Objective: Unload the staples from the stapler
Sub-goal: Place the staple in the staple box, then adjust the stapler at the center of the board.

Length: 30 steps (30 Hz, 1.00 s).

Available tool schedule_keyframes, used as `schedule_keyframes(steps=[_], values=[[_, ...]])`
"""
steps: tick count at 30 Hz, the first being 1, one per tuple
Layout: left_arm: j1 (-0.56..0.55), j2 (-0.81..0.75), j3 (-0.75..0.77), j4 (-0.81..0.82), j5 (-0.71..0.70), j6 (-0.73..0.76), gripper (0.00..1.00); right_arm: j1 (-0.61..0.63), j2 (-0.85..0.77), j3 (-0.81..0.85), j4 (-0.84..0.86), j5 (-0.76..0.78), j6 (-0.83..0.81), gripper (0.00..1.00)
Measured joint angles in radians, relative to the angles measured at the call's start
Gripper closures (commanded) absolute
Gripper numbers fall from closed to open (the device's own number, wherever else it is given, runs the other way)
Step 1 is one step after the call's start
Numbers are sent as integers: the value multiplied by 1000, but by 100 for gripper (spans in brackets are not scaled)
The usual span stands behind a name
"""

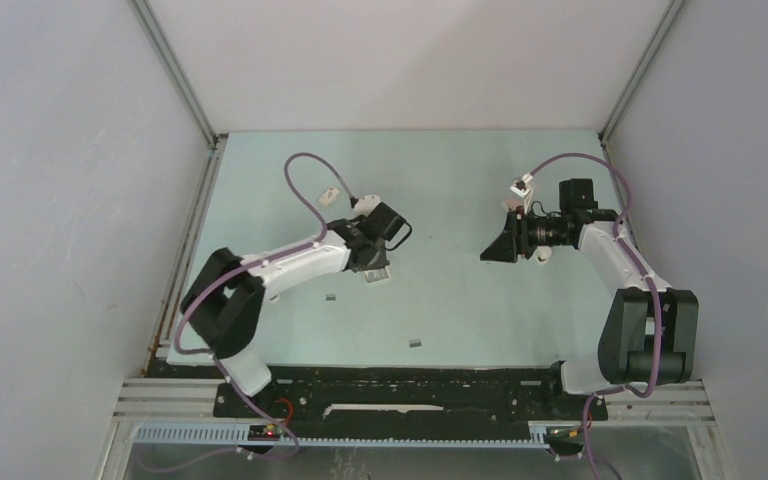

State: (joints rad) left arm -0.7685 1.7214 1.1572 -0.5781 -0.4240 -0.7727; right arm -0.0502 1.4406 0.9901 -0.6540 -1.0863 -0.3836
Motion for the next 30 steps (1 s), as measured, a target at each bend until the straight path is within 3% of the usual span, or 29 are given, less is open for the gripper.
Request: schedule_keyframes(steps=[5, 10, 13, 19, 30], values=[[0, -190, -42, 51, -2, 45, 58, 1, -1, 0, -1, 0, -2, 45], [0, -407, -172, 114, -20, 88, 33, 7, -10, 0, -9, -4, -15, 45], [1, -542, -273, 150, -47, 98, 25, 12, -24, 0, -14, -16, -27, 45], [35, -759, -441, 196, -61, 97, 19, 29, -57, 0, -29, -39, -61, 45], [127, -991, -622, 244, -48, 45, 3, 41, -84, 0, -59, -61, -100, 44]])
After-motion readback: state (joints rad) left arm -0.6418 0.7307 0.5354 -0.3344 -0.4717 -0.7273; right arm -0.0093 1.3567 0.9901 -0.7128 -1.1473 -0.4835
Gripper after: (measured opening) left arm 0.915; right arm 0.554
